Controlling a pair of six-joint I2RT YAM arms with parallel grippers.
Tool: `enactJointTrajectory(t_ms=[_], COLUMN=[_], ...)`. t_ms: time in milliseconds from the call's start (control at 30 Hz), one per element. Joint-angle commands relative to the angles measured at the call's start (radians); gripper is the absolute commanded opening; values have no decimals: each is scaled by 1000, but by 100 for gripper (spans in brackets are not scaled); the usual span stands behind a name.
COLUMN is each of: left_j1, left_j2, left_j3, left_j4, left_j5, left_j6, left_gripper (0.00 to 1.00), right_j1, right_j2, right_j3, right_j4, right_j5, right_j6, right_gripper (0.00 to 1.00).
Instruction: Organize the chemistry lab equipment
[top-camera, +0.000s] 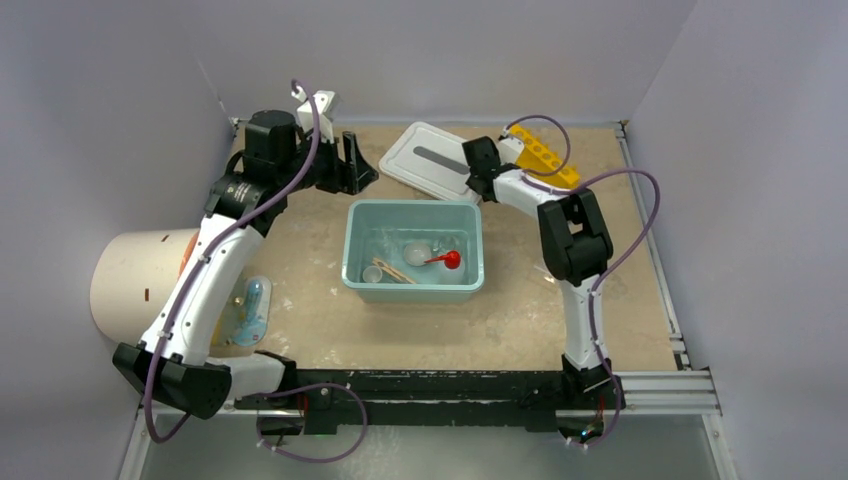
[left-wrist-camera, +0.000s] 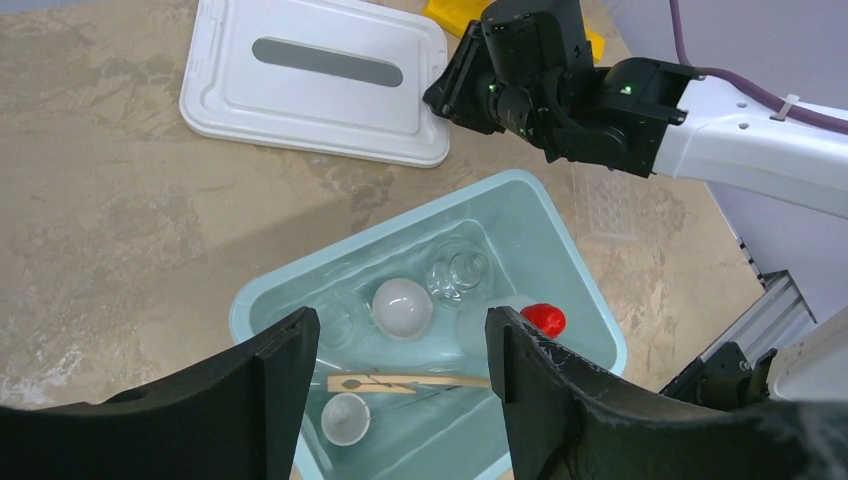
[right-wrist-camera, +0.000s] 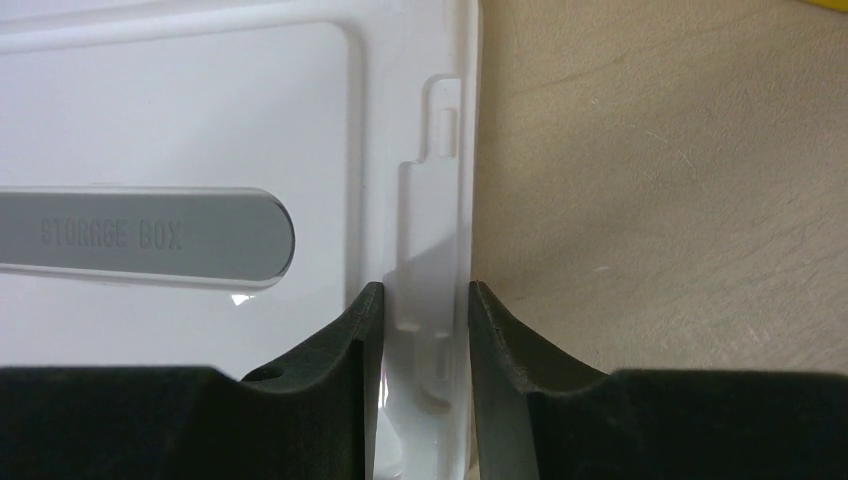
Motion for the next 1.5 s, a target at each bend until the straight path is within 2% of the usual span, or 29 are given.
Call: enactJointTrajectory(t_ms=[0,567,1033,1467], left_j1=[-3,-3,-3,-3], left_j2=[-38,-62,-56,-22], left_j3=[-11,-26,-11,126], left_j4=[36,40,44,-11], left_j5=[-3,-22,-47,-110], left_j6=[7,14,13,-21], left_gripper=[62,62,63,63], right_j1=[0,0,1,14], right_j2=[-103,-199,-342,-618], right_j3=[53,73,39,-206], right_j4=[3,40,78,127], right_j5=[-11,-46,-94,-234], right_j6=[-15,-43,-97,-178], right_gripper=[0,0,0,0])
